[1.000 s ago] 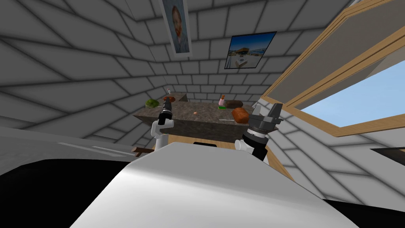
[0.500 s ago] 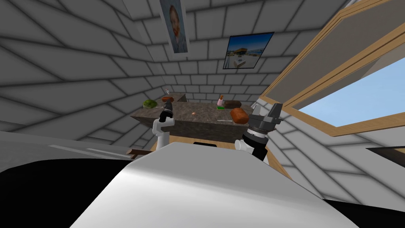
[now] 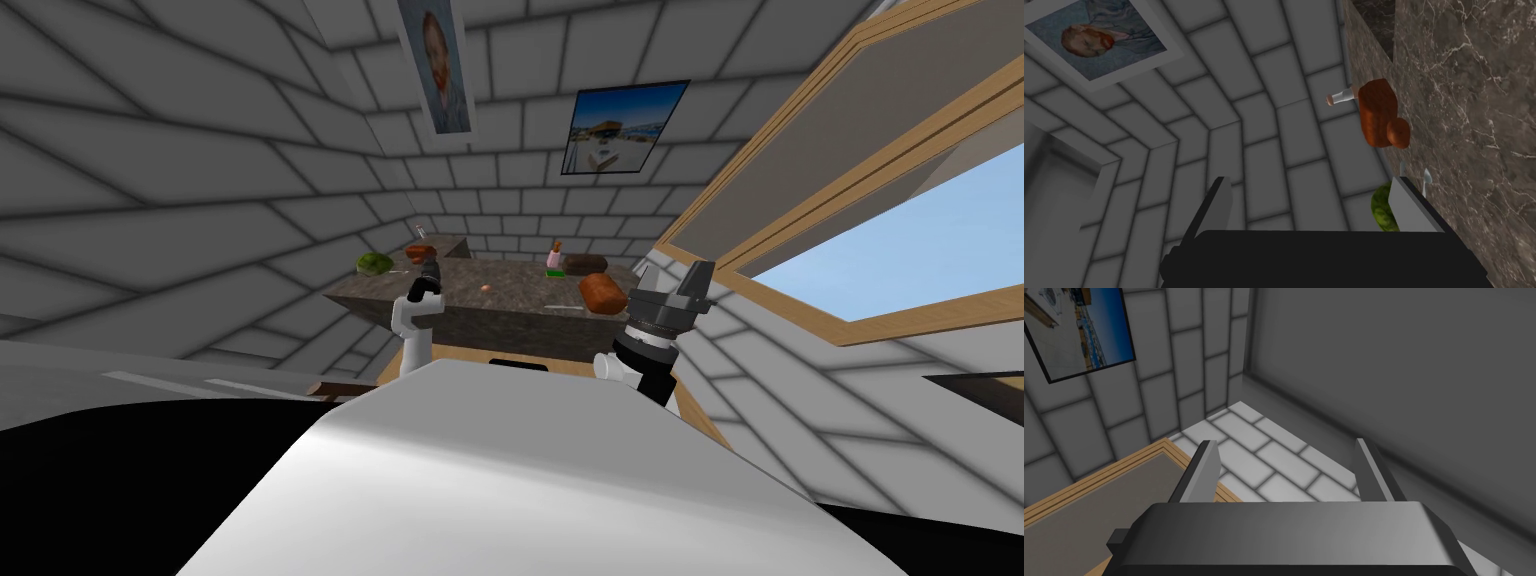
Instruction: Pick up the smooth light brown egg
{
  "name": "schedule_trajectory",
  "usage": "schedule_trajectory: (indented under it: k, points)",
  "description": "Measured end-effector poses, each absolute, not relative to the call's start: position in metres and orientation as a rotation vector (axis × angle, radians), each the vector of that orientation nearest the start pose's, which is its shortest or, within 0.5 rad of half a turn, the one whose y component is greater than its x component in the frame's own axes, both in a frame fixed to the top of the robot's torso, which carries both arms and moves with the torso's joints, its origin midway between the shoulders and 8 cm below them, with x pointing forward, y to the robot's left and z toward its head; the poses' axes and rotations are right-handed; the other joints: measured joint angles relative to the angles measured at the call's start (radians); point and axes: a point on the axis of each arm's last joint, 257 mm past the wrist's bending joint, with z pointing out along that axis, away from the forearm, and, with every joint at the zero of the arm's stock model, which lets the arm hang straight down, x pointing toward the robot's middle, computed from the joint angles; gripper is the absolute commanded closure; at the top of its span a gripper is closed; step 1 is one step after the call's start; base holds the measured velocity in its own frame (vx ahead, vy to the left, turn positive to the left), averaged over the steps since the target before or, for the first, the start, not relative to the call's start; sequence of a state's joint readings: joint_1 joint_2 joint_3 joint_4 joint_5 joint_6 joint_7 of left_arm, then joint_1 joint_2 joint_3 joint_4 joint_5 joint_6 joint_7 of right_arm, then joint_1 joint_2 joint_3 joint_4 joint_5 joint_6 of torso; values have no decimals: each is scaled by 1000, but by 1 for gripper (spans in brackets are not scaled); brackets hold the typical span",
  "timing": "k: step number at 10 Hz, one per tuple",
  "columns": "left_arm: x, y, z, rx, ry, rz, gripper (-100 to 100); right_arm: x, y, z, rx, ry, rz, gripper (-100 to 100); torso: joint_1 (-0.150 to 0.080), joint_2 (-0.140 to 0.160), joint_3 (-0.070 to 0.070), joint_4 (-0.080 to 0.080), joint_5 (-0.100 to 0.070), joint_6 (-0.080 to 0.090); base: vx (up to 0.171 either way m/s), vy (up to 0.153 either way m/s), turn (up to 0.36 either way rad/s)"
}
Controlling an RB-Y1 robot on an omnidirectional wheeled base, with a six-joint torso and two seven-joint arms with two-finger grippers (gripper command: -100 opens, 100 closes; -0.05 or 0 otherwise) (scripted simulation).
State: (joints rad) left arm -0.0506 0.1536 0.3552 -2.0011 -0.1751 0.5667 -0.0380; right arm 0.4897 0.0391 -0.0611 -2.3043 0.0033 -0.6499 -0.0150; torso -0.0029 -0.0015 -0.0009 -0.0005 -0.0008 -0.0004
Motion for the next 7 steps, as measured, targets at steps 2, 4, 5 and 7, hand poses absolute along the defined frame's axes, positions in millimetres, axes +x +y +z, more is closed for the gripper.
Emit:
schedule_trajectory:
  k: [2, 4, 5, 7]
  points:
    - [507, 449, -109, -1283, 1100, -624, -100, 307, -293, 64, 527, 453, 1290, 0, 0, 0, 0, 0, 0, 0, 33, -49, 0]
    - [510, 446, -125, -1341, 1126, -622, -100, 307, -293, 64, 527, 453, 1290, 0, 0, -1, 0, 0, 0, 0, 36, -51, 2]
    - [513, 443, -133, -1373, 1141, -624, -100, 307, -293, 64, 527, 453, 1290, 0, -1, -1, 0, 0, 0, 0, 32, -51, 2]
    - [517, 437, -149, -1433, 1172, -620, -100, 307, -293, 64, 527, 453, 1290, 0, 0, -1, -1, 0, 0, 0, 40, -47, 3]
